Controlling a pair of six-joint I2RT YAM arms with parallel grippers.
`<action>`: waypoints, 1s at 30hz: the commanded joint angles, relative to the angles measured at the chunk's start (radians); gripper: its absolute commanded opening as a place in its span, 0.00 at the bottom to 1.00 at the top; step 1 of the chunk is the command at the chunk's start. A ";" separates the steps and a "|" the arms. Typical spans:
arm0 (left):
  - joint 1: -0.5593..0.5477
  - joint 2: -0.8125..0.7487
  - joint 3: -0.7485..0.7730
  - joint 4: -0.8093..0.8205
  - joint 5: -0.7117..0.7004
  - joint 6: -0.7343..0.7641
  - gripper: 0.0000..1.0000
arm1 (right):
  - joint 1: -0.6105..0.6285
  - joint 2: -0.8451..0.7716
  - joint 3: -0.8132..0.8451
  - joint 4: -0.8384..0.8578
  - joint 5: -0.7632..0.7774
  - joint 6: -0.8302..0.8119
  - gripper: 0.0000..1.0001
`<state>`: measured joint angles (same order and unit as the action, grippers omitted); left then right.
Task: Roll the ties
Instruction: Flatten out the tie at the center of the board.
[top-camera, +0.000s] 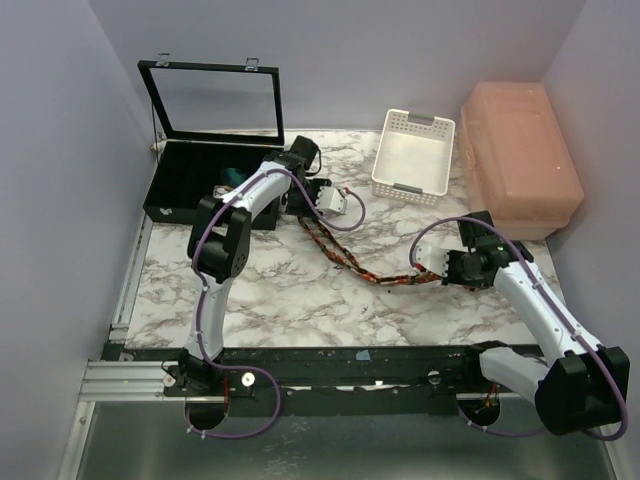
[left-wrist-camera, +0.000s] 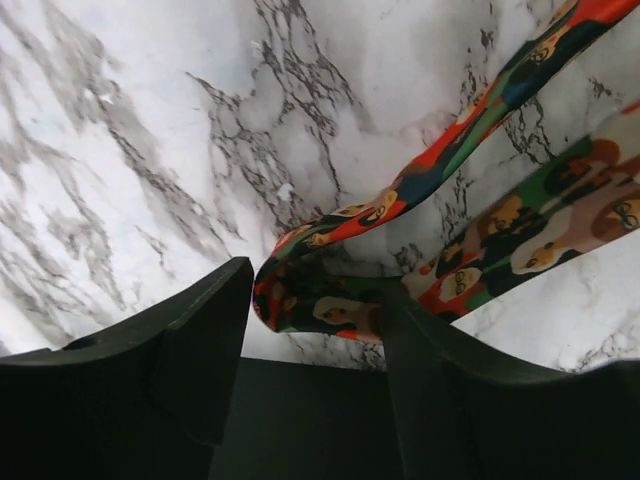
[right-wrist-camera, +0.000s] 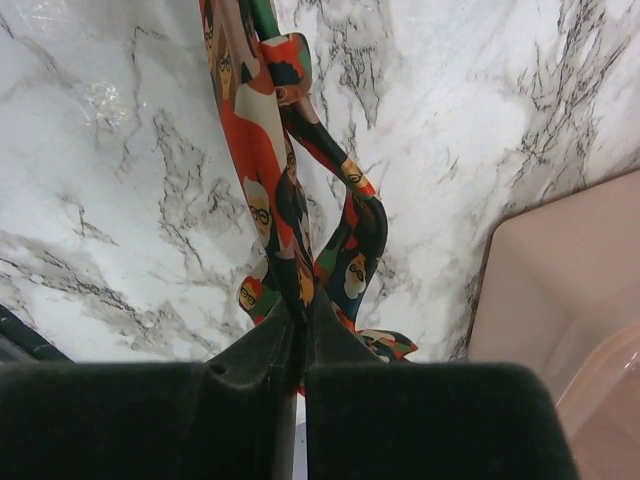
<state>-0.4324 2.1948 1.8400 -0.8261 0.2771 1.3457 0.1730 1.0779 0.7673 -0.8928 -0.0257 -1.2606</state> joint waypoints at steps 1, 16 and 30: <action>-0.004 0.037 0.041 -0.077 -0.064 0.105 0.51 | 0.000 -0.015 -0.009 -0.030 0.063 0.048 0.06; 0.087 -0.241 -0.049 -0.093 0.178 -0.200 0.00 | -0.121 0.153 0.109 0.229 0.145 0.071 0.01; 0.124 -0.692 -0.935 0.334 0.167 -0.143 0.11 | -0.124 -0.160 -0.214 0.138 0.057 -0.195 0.78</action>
<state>-0.3027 1.5345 0.9882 -0.5838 0.4564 1.1610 0.0547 0.9016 0.4946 -0.6285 0.0845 -1.3842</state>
